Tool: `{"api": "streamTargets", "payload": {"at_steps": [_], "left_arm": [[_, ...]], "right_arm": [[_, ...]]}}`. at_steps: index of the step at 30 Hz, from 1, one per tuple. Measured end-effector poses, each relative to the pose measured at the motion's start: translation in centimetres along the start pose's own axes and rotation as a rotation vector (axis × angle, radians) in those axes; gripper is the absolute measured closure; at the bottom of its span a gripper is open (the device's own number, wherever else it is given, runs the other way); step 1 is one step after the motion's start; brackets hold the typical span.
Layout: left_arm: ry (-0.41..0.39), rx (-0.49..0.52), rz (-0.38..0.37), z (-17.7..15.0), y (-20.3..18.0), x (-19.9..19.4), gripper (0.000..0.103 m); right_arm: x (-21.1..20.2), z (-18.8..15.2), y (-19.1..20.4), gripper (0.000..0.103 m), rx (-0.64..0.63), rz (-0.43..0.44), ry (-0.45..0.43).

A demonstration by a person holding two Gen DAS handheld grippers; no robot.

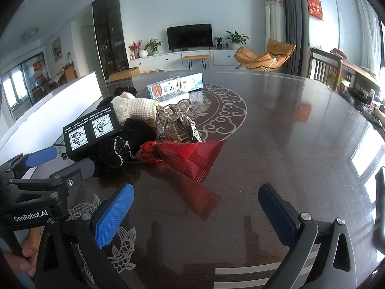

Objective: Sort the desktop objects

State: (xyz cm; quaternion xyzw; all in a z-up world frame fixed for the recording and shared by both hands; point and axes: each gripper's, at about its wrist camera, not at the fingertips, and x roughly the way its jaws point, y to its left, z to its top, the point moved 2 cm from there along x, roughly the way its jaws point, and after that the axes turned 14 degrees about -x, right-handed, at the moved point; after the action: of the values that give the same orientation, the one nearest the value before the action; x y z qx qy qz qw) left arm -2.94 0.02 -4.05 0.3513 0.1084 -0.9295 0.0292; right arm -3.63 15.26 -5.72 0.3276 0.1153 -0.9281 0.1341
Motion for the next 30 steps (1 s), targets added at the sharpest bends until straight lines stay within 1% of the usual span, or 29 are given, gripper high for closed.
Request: {"api": "streamTargets", "payload": {"at_steps": [4, 6, 8, 9, 12, 15, 16, 17, 20, 22, 26, 30], "left_arm": [[0.01, -0.007, 0.0, 0.0, 0.1, 0.1, 0.0], [0.015, -0.017, 0.001, 0.0, 0.2, 0.2, 0.0], [0.021, -0.027, -0.005, 0.1, 0.3, 0.2, 0.0], [0.023, -0.029, 0.002, 0.1, 0.4, 0.2, 0.0], [0.029, -0.034, 0.023, 0.2, 0.4, 0.4, 0.0], [0.044, -0.015, 0.045, 0.2, 0.3, 0.7, 0.0], [0.06, -0.001, 0.053, 0.3, 0.2, 0.9, 0.0], [0.078, 0.015, 0.063, 0.3, 0.2, 1.2, 0.0], [0.12, 0.023, 0.083, 0.9, 1.0, 1.8, 0.0], [0.155, 0.046, 0.098, 1.1, 1.7, 2.3, 0.0], [0.221, 0.098, 0.127, 1.1, 2.5, 3.9, 0.0], [0.231, 0.062, 0.077, 1.7, 3.2, 5.1, 0.0]], "right_arm": [[0.5, -0.1, 0.0, 0.0, 0.002, 0.023, 0.03], [1.0, -0.1, 0.2, 0.0, -0.009, 0.05, 0.067], [1.5, -0.2, 0.4, 0.0, -0.027, 0.059, 0.109], [1.9, -0.3, 0.7, 0.0, -0.044, 0.057, 0.138], [2.4, -0.2, 1.0, 0.0, -0.073, 0.054, 0.182], [3.4, 0.1, 1.1, 0.0, -0.098, 0.059, 0.236], [3.8, 0.3, 1.1, 0.0, -0.115, 0.059, 0.255], [4.0, 0.5, 1.1, 0.0, -0.125, 0.066, 0.257], [4.7, 1.1, 1.3, 0.0, -0.187, 0.1, 0.251], [5.6, 1.7, 0.9, 0.0, -0.187, 0.129, 0.253], [7.2, 3.0, -0.4, 0.0, -0.166, 0.108, 0.259], [8.1, 3.7, -1.2, 0.0, -0.153, 0.094, 0.245]]}}
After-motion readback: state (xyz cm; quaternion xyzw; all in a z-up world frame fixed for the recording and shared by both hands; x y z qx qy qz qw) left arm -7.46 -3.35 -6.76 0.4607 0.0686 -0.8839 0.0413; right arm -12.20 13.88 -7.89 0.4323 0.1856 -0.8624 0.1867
